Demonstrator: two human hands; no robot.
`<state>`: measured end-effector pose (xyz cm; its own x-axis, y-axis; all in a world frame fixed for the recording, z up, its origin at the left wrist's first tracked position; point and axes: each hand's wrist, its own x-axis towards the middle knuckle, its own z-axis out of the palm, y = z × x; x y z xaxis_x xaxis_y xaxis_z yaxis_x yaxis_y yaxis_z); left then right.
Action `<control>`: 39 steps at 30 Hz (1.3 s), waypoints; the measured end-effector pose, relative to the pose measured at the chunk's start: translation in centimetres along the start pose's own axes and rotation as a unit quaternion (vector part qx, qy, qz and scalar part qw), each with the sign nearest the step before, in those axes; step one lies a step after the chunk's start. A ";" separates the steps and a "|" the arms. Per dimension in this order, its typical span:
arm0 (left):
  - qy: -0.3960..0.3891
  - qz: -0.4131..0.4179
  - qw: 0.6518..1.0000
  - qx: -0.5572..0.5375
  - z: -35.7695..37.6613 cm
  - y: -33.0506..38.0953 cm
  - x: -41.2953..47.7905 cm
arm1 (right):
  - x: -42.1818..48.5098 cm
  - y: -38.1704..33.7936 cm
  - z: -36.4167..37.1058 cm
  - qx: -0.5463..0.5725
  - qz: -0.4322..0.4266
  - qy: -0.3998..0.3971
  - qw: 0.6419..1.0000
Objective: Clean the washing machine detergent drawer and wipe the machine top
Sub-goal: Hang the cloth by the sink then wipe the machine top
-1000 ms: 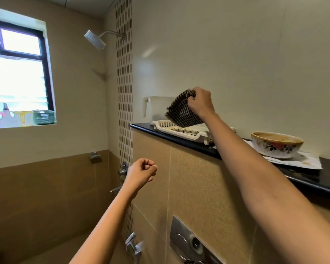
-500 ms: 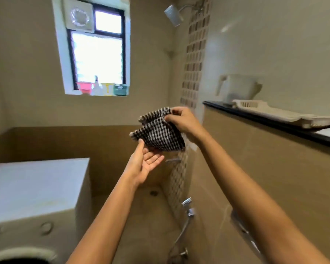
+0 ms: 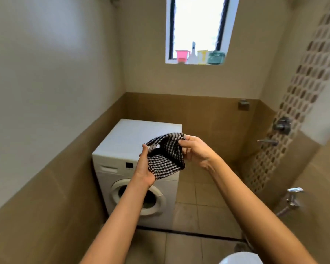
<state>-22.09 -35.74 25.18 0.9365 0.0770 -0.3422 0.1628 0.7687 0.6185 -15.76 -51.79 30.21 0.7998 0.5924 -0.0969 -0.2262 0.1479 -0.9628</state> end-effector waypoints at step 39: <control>0.159 -0.063 0.840 0.514 -24.0 14.1 45.1 | 47.0 20.4 -10.6 -0.417 0.224 0.302 0.827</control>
<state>15.03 -6.18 1.51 0.7877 0.3285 -0.5213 0.5902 -0.1596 0.7913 23.08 -29.36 3.34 0.9288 -0.1014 -0.3564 -0.3139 -0.7265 -0.6113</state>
